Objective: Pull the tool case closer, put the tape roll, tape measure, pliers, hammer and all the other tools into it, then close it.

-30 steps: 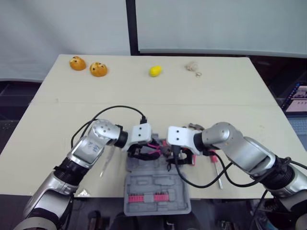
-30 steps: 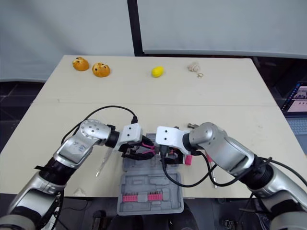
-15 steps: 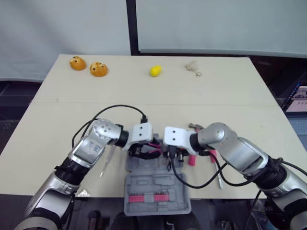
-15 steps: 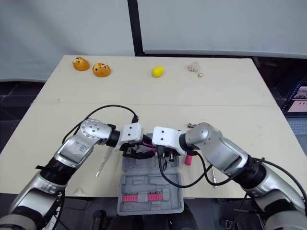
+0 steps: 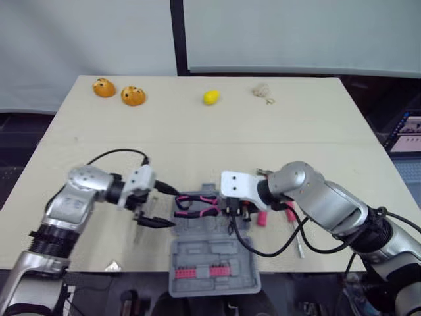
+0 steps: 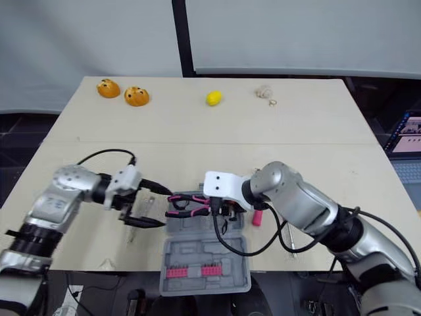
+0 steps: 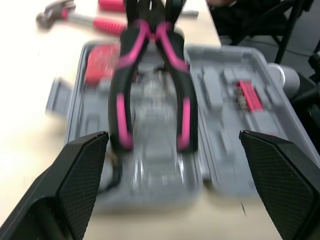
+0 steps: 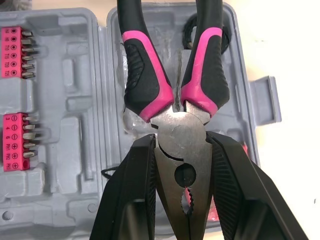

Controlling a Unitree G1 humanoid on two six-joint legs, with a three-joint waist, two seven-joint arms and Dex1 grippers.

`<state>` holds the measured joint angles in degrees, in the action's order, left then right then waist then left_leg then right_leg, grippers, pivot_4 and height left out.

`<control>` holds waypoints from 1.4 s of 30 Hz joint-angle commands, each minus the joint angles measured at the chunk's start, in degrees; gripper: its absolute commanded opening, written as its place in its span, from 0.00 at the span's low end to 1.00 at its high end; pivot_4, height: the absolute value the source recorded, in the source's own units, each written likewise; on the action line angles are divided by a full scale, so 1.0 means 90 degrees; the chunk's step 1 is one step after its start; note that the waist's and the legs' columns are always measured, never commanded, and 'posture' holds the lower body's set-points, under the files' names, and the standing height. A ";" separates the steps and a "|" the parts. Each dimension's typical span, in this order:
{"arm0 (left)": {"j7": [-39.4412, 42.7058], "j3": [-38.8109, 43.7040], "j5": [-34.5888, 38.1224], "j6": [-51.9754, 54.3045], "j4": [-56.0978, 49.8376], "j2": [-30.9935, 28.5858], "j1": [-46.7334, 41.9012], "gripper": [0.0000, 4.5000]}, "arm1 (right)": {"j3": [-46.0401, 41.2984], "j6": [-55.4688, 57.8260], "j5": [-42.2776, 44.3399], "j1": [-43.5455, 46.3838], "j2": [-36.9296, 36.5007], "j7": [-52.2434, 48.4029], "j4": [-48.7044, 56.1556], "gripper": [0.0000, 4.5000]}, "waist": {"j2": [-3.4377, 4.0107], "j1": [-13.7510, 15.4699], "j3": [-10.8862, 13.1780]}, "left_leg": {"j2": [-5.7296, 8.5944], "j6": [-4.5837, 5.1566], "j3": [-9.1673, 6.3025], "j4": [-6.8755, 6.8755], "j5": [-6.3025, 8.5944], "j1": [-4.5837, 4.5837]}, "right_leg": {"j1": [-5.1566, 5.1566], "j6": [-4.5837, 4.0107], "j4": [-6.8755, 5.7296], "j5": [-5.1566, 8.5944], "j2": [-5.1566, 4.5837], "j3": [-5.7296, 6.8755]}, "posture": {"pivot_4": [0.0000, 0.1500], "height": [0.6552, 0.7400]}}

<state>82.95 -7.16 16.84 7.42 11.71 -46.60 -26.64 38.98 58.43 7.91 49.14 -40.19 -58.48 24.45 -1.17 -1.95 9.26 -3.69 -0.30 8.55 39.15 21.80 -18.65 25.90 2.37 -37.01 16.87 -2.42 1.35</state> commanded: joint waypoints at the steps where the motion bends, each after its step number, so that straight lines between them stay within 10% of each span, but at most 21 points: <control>1: 0.0222 0.0167 -0.0281 -0.0978 0.0459 -0.0280 0.0218 1.00 | 0.0336 0.0386 -0.0051 0.0384 0.0161 -0.0074 0.0073 0.22 | 0.0000 0.0010 0.0000 | 0.0001 0.0001 0.0001 0.0000 0.0001 -0.0005 | 0.0006 0.0000 0.0000 0.0000 -0.0002 0.0000 | 1.00 0.96; 42: -0.0316 0.0061 -0.0779 -0.1825 0.0914 0.0115 0.0121 1.00 | 0.1479 0.0041 -0.1042 0.0630 0.0909 0.0012 -0.0835 0.22 | -0.0001 -0.0140 -0.0002 | 0.0005 -0.0002 0.0001 0.0018 -0.0010 -0.0067 | 0.0074 0.0004 -0.0039 -0.0003 -0.0009 0.0008 | 1.00 0.96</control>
<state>80.17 -7.22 9.61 -8.91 21.22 -45.61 -24.60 51.95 59.85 -0.70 54.11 -32.03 -58.05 16.11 -1.18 -3.21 9.24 -3.64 -0.32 8.57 39.31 21.71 -19.25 26.56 2.41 -37.36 16.85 -2.51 1.43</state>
